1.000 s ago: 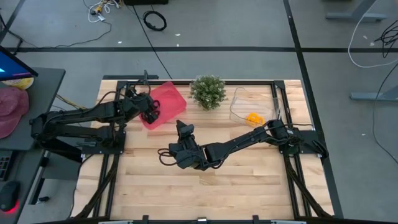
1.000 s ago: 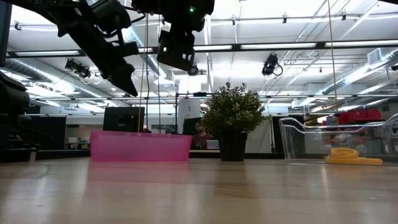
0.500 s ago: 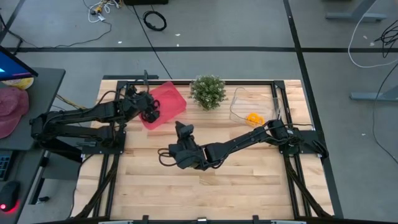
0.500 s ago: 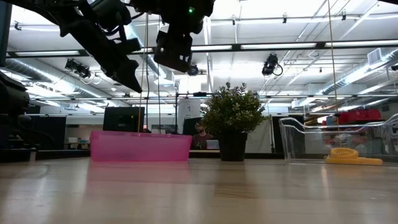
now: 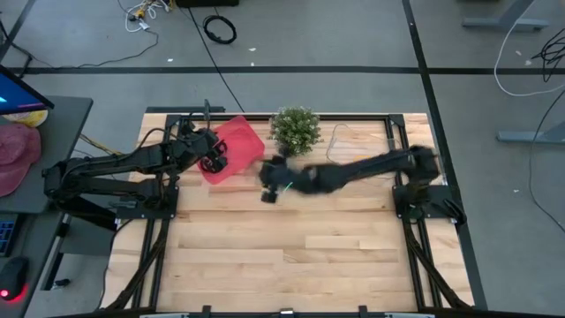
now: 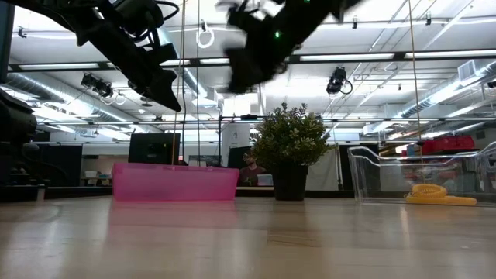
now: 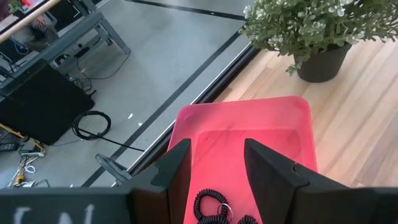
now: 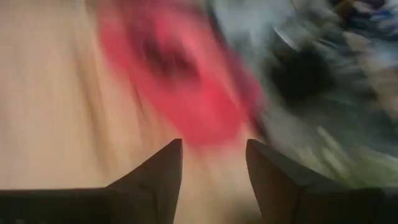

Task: Sort spring keychains
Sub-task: Return to Home Position

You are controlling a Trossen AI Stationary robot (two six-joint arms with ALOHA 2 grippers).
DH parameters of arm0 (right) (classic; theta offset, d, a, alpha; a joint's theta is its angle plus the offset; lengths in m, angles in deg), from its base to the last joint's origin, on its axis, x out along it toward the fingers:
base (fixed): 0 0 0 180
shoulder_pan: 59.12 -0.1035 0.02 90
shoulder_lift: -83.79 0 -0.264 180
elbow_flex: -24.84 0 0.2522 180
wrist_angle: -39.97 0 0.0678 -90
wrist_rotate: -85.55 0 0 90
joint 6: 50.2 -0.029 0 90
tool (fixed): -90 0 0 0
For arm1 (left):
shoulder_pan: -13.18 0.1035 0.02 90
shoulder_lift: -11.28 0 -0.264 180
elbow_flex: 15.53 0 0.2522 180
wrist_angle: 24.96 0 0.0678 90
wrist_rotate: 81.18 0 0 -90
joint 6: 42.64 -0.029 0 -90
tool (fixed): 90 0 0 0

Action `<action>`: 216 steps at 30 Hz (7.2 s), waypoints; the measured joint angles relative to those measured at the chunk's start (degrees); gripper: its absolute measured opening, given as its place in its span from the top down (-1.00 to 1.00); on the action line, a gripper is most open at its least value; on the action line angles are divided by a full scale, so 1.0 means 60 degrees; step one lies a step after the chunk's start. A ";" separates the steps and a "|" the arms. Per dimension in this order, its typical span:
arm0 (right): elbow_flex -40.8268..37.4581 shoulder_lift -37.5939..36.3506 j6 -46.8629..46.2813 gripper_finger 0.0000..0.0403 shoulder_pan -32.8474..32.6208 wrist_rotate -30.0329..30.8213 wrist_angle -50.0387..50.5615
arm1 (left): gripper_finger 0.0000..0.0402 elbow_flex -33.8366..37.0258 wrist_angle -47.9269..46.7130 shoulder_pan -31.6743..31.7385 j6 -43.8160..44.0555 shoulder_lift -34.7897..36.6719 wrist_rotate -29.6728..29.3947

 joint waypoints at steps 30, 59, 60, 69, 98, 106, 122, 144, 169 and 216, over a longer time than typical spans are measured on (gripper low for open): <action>-1.1735 -0.9690 0.1870 0.11 -0.1434 -0.3148 -1.3220 | 0.23 0.0000 0.0216 -0.0004 0.0530 0.0000 0.0340; -1.4705 -1.6710 0.0399 0.11 0.0280 -0.3902 -0.9328 | 0.23 0.0000 0.0884 0.0000 0.0506 0.0000 0.2544; -1.4705 -1.6956 0.0424 0.11 0.0281 -0.3872 -0.8750 | 0.23 0.0000 0.0907 -0.0004 0.0503 0.0000 0.2645; -1.4679 -1.8617 0.0499 0.11 0.0278 -0.4220 -0.5198 | 0.23 0.0000 0.0995 0.0000 0.0516 0.0000 0.2827; -1.4617 -1.8509 0.1002 0.11 0.0952 -0.6774 -0.3187 | 0.23 0.0031 0.2991 -0.1423 -0.0288 0.0004 0.6163; -1.4618 -1.8509 0.2572 0.11 0.0952 -0.6760 -0.3309 | 0.23 0.2450 0.5773 -0.2151 -0.0887 0.1104 0.6233; -1.4621 -1.8509 0.2248 0.11 0.0952 -0.6763 -0.3311 | 0.23 0.5999 0.7494 -0.2323 -0.0690 0.8013 0.6954; -1.4621 -1.8509 0.2252 0.11 0.0952 -0.6756 -0.3320 | 0.23 0.6222 0.5779 -0.2317 -0.1679 0.8448 0.7864; -1.4625 -1.8509 0.2252 0.11 0.0952 -0.6759 -0.3325 | 0.23 0.6218 0.3883 -0.2317 -0.1967 0.8434 0.6285; -1.4628 -1.8509 0.2253 0.11 0.0950 -0.6758 -0.3325 | 0.23 0.6237 0.4205 -0.2317 -0.1821 0.8437 0.6309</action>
